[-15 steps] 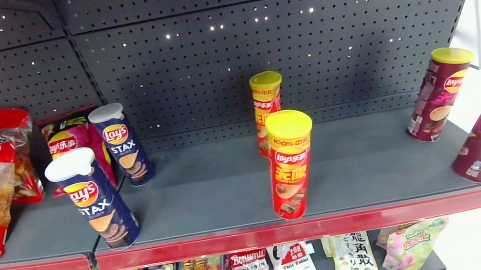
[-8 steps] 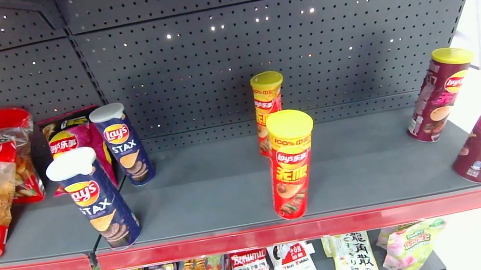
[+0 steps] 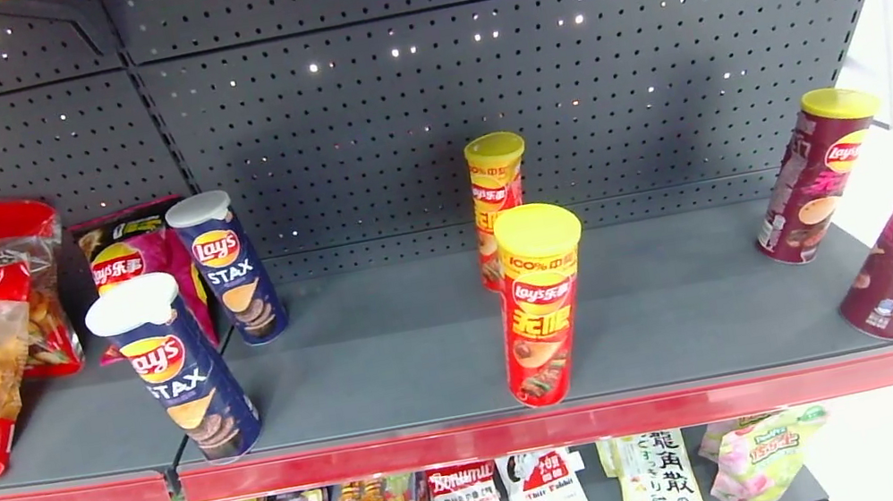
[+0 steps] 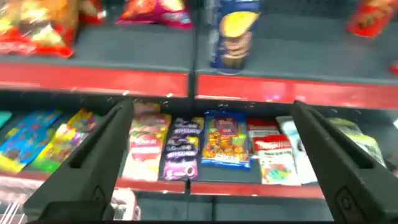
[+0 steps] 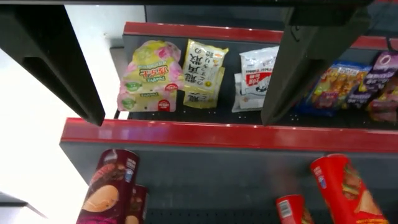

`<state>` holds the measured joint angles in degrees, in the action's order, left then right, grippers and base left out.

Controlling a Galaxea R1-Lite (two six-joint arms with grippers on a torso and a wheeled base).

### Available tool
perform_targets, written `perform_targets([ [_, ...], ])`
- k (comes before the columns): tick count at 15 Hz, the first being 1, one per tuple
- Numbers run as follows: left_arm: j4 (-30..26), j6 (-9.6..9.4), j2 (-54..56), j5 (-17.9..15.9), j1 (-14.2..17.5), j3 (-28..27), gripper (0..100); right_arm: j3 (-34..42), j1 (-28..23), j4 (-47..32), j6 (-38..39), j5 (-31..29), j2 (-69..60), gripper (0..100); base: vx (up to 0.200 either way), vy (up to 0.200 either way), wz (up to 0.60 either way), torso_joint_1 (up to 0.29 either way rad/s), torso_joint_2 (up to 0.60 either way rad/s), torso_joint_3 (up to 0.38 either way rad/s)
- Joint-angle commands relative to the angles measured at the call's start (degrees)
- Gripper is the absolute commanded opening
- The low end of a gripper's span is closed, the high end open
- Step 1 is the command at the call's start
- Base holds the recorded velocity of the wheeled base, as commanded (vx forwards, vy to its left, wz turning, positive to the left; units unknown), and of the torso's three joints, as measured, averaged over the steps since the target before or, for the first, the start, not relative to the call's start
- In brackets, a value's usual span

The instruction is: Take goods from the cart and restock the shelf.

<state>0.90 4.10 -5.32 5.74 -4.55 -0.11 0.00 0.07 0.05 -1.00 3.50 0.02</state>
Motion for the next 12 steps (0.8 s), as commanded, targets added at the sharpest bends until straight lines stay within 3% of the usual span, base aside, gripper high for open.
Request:
perform_targets([
  [1,-0.4,0.03,-0.8,-0.1,8.0,0.0,100,-2.3,0.5,0.6,0.4,2.0,1.3,100,0.0,0.0,0.0,0.0,0.0,0.0],
  [2,-0.4,-0.32,-1.0,-0.3,11.8,0.1,100,-10.6,1.4,0.7,5.7,2.6,10.9,100,0.0,0.0,0.0,0.0,0.0,0.0],
  [3,-0.4,-0.32,-0.7,-0.4,11.8,0.1,100,-13.1,1.5,0.7,7.7,2.3,13.7,100,0.0,0.0,0.0,0.0,0.0,0.0],
  [4,-0.5,-0.76,-0.3,-2.8,11.7,0.1,100,-21.9,2.0,0.0,10.6,2.5,22.0,100,0.0,0.0,0.0,0.0,0.0,0.0],
  [6,-0.5,-1.02,-0.3,-5.4,11.7,0.1,100,-18.4,5.6,0.0,5.7,6.3,23.4,100,0.0,0.0,0.0,0.0,0.0,0.0],
  [9,-0.6,-1.2,-0.3,-5.7,11.7,0.1,100,-14.6,11.8,0.7,3.5,9.8,29.6,100,0.0,0.0,0.0,0.0,0.0,0.0],
  [11,-0.6,-5.15,-0.3,-5.4,11.7,0.1,100,-20.7,12.6,4.9,1.4,9.5,46.4,100,0.0,0.0,0.0,0.0,0.0,0.0],
  [12,-0.7,-4.89,-0.3,-5.4,11.7,0.1,100,-23.1,12.7,6.3,1.2,9.5,51.7,100,0.0,0.0,0.0,0.0,0.0,0.0],
])
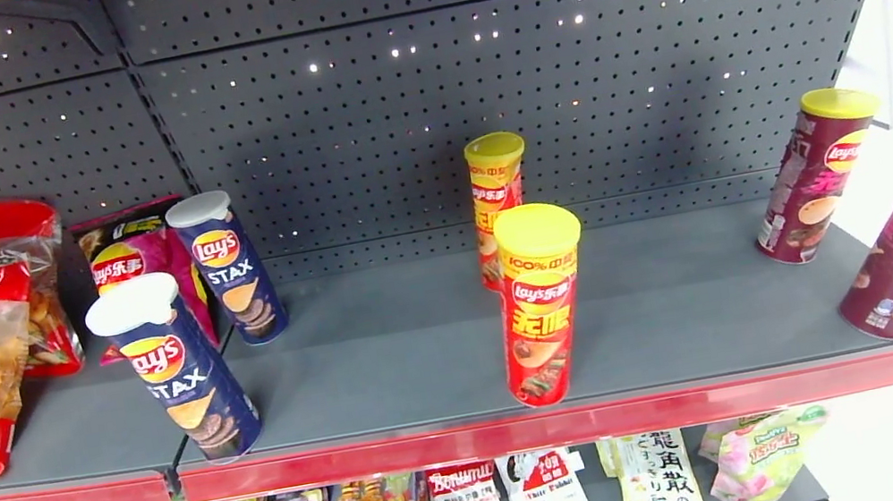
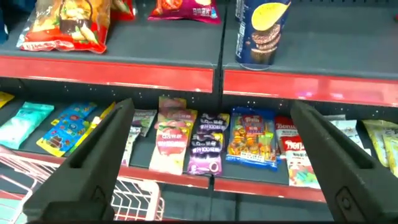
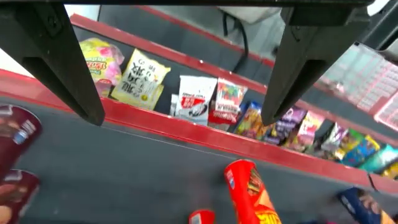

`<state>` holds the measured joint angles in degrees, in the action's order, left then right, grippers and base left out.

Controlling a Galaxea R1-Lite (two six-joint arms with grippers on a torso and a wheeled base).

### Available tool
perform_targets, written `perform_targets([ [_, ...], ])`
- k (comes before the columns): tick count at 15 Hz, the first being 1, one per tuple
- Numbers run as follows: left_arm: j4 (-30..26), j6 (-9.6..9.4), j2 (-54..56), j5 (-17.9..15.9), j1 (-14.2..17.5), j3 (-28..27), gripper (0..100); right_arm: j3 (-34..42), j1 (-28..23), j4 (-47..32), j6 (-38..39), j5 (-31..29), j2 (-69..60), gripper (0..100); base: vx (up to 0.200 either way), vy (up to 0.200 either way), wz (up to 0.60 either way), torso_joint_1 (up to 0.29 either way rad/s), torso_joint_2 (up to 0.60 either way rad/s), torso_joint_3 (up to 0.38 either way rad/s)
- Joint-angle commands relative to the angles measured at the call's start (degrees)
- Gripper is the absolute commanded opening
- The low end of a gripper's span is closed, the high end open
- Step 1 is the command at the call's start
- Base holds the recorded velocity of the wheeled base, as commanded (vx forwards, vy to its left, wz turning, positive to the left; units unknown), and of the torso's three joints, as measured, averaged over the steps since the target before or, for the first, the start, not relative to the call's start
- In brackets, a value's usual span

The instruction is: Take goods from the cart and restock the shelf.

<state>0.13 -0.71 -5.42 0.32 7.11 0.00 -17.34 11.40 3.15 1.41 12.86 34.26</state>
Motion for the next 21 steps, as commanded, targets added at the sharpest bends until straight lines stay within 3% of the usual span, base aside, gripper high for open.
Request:
perform_targets([
  [1,0.0,0.27,-0.2,0.0,0.0,0.0,100,-8.4,1.3,3.7,-2.4,0.1,24.6,100,0.0,0.0,0.0,0.0,0.0,0.0],
  [3,0.0,0.36,-0.2,0.1,0.0,0.0,100,-9.0,1.3,3.8,-4.1,0.1,29.9,100,0.0,0.0,0.0,0.0,0.0,0.0],
  [7,0.0,0.18,-0.2,0.0,0.0,0.0,100,-9.3,6.4,3.9,-5.7,-0.4,39.0,100,0.0,0.0,0.0,0.0,0.0,0.0],
  [9,0.0,0.18,-0.1,0.0,0.0,0.0,100,-10.5,7.5,4.0,-5.7,-3.2,42.6,100,0.0,0.0,0.0,0.0,0.0,0.0],
  [11,0.0,0.27,-0.2,0.1,0.0,0.0,100,-13.4,7.6,4.1,-5.4,-7.5,46.9,100,0.0,0.0,0.0,0.0,0.0,0.0],
  [21,0.0,0.36,-0.2,0.2,0.0,0.0,100,-26.5,9.7,4.1,-4.8,-7.7,59.7,100,0.0,0.0,0.0,0.0,0.0,0.0],
])
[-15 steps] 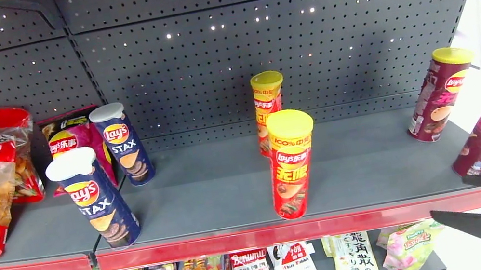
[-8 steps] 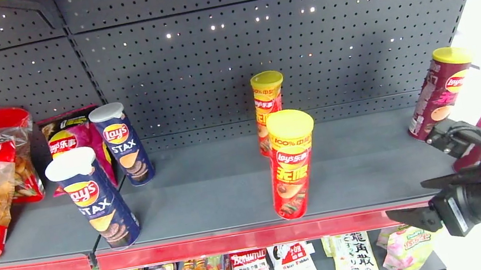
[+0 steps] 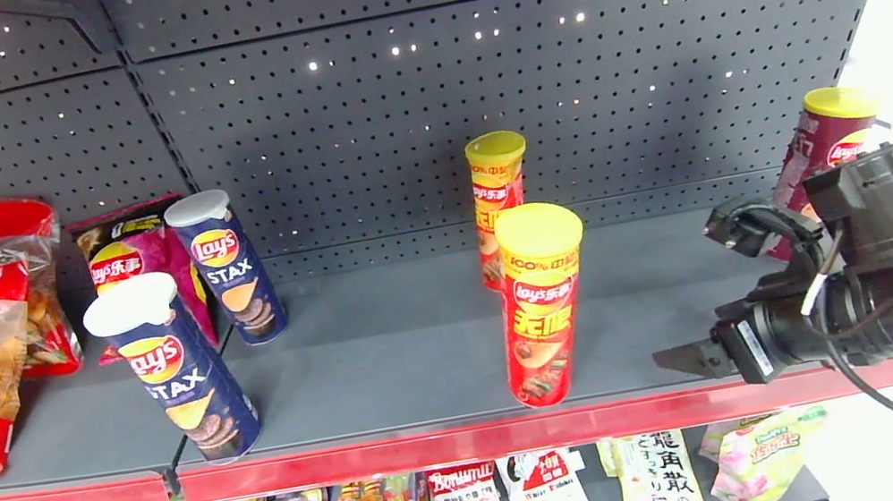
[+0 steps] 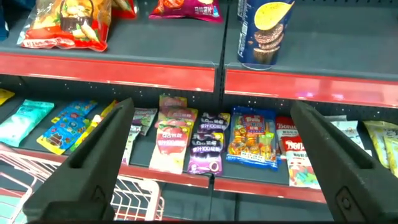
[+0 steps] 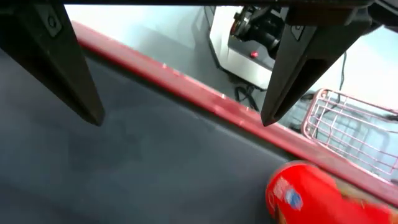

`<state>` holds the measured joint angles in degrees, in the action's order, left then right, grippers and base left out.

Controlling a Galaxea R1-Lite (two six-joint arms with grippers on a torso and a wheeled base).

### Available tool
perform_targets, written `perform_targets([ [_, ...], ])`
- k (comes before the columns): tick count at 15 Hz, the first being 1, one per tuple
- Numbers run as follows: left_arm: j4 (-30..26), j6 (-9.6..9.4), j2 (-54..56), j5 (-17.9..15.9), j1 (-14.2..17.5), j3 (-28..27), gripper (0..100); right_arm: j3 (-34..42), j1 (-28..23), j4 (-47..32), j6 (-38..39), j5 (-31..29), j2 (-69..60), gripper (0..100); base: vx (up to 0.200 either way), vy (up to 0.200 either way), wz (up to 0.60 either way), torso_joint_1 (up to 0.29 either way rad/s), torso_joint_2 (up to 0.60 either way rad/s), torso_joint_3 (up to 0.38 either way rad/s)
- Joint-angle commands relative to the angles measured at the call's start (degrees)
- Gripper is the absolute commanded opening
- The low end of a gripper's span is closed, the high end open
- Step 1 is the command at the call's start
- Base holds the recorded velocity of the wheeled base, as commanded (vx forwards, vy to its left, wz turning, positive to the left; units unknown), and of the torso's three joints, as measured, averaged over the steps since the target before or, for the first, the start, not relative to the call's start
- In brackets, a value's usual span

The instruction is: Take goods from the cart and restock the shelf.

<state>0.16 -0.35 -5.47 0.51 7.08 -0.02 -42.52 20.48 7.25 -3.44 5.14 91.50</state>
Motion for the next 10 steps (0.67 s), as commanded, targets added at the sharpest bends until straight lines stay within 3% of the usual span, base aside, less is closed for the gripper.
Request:
perform_targets([
  [1,0.0,0.0,-0.2,0.0,0.0,0.0,100,-2.2,0.9,0.0,0.0,0.0,3.6,100,0.0,0.0,0.0,0.0,0.0,0.0],
  [10,0.0,0.0,-0.1,0.0,0.0,0.0,100,-4.5,3.3,-0.1,-0.1,0.0,7.9,100,0.0,0.0,0.0,0.0,0.0,0.0],
])
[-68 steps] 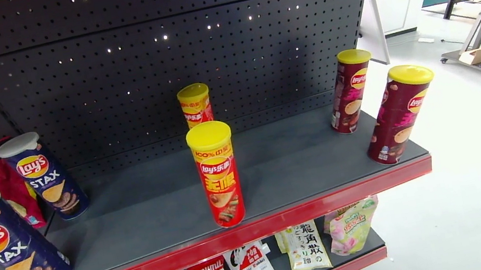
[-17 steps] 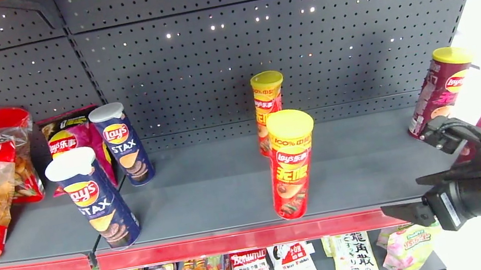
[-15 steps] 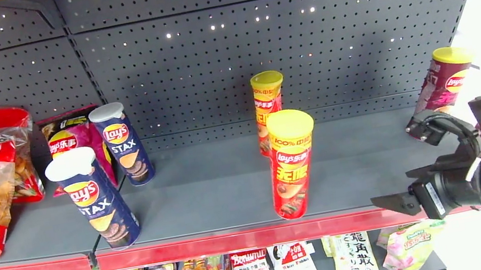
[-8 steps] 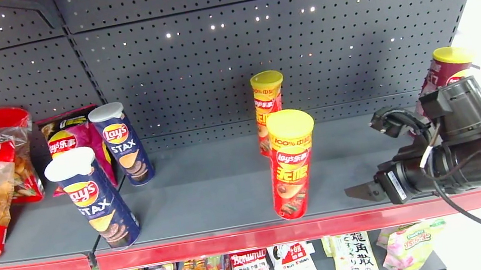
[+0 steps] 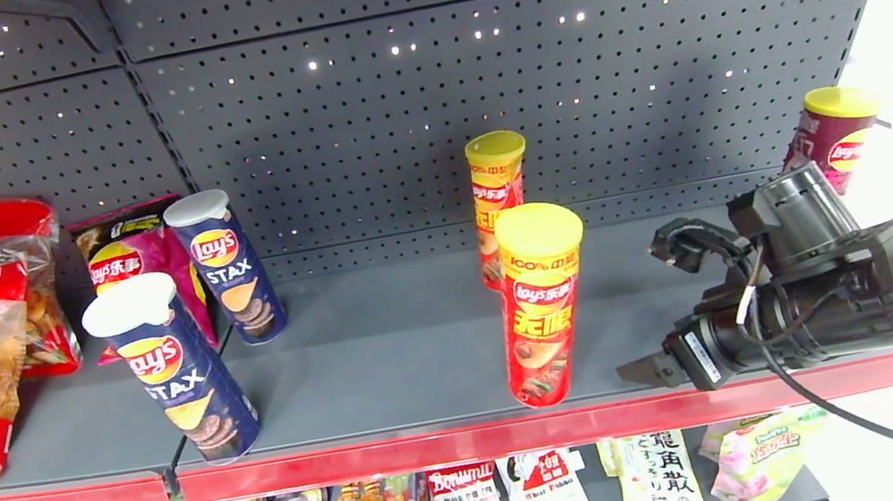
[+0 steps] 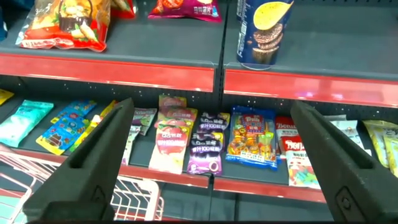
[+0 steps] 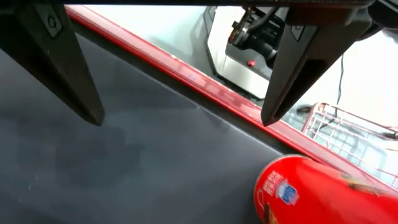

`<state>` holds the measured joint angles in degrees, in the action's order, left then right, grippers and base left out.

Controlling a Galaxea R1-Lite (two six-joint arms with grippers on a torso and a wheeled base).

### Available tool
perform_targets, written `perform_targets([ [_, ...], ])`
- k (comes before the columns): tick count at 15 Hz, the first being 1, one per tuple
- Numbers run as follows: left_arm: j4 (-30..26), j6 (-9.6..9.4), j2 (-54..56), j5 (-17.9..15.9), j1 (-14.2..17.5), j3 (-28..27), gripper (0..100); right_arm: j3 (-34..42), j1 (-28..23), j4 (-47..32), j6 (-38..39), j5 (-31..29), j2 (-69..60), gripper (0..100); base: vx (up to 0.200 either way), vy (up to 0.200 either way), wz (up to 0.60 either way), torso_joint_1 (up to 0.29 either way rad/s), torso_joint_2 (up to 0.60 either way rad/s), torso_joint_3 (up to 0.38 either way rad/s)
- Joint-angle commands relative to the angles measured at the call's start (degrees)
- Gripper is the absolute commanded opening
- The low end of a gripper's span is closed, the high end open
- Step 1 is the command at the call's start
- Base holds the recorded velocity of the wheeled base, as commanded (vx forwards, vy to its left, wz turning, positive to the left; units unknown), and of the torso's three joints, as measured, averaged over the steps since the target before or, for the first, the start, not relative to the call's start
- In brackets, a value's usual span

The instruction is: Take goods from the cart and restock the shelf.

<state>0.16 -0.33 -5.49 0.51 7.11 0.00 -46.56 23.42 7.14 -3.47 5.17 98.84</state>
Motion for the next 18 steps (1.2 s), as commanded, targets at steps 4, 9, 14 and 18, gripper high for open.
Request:
perform_targets([
  [4,0.0,-0.02,-0.1,0.0,0.0,0.0,100,-2.8,1.4,0.0,-0.2,-0.9,2.5,100,0.0,0.0,0.0,0.0,0.0,0.0],
  [9,0.0,-0.02,-0.1,0.0,0.0,0.0,100,-4.0,3.7,0.0,-0.4,-3.9,4.2,100,0.0,0.0,0.0,0.0,0.0,0.0],
  [14,0.0,-0.02,-0.1,0.2,0.0,0.0,100,-5.2,3.8,0.0,-0.3,-5.1,6.2,100,0.0,0.0,0.0,0.0,0.0,0.0],
  [18,0.0,-0.02,-0.1,0.2,0.0,0.0,100,-6.2,4.1,0.0,-0.3,-6.0,7.3,100,0.0,0.0,0.0,0.0,0.0,0.0],
])
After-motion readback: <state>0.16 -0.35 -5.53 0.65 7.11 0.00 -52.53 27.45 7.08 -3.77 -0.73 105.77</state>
